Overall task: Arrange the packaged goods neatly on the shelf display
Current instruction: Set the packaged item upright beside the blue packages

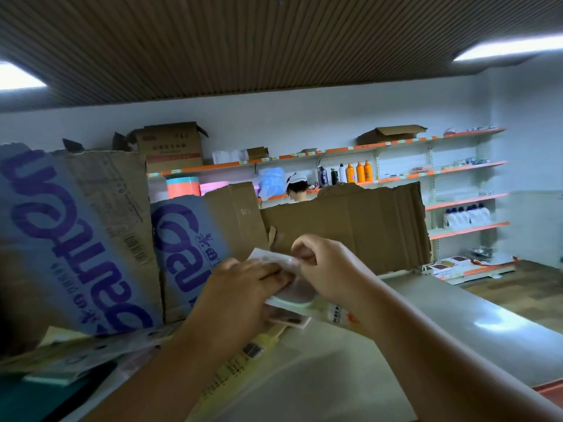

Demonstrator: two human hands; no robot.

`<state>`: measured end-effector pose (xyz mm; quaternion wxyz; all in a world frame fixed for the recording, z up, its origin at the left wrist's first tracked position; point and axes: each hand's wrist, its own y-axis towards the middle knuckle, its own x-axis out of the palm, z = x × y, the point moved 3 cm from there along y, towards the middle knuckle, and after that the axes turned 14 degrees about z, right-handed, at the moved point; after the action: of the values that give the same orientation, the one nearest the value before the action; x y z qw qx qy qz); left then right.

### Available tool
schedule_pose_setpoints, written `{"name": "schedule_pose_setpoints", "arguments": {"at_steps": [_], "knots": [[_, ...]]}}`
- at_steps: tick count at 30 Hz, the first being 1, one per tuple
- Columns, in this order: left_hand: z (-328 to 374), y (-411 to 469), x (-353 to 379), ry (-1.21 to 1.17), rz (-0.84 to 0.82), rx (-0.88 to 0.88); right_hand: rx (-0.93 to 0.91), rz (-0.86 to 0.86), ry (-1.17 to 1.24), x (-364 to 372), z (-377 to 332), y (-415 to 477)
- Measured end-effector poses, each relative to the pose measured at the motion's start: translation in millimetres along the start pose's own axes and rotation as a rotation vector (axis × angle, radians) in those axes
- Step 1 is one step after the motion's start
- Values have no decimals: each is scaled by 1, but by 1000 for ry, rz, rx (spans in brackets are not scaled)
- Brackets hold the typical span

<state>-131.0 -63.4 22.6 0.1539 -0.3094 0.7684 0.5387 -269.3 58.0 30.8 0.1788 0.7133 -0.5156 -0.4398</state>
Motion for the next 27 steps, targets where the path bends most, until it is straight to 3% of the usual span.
{"name": "schedule_pose_setpoints", "arguments": {"at_steps": [9,12,18,27], "knots": [[-20,-5,-37,81,23,-150,-341,-281,-32,-1,-33,-23],[-28,-21,-49,112,35,-188,-461,-243,-216,5,-36,-23],[-38,-59,-78,117,54,-220,-793,-116,-348,4,-78,-38],[-64,-119,-156,301,145,-162,-910,-59,-314,44,-150,-77]]}}
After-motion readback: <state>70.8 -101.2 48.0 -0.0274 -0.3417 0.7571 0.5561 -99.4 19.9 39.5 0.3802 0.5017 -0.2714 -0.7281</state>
